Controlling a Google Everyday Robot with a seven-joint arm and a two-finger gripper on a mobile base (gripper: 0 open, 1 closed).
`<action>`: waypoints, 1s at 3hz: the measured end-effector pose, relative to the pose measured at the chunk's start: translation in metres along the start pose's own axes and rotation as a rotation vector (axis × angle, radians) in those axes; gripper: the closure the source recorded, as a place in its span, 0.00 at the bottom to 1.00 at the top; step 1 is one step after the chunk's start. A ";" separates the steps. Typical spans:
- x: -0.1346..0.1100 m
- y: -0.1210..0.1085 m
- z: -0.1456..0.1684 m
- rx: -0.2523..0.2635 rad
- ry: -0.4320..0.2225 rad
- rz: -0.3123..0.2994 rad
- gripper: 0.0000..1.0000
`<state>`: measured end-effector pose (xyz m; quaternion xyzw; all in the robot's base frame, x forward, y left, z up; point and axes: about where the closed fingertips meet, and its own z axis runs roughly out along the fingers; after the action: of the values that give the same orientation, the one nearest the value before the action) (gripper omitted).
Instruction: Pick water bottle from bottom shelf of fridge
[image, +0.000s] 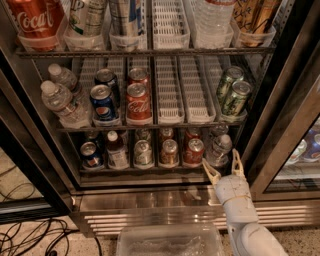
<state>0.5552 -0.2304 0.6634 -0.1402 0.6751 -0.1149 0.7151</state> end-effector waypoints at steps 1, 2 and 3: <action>-0.011 0.008 -0.016 0.004 -0.025 -0.001 0.30; -0.017 0.010 -0.027 0.015 -0.040 -0.004 0.24; -0.017 0.010 -0.027 0.016 -0.040 -0.004 0.26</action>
Offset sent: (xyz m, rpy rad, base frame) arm -0.0426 0.0180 0.0142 -0.0038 -0.0625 -0.0100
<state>0.5272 -0.2161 0.6743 -0.1380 0.6596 -0.1187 0.7292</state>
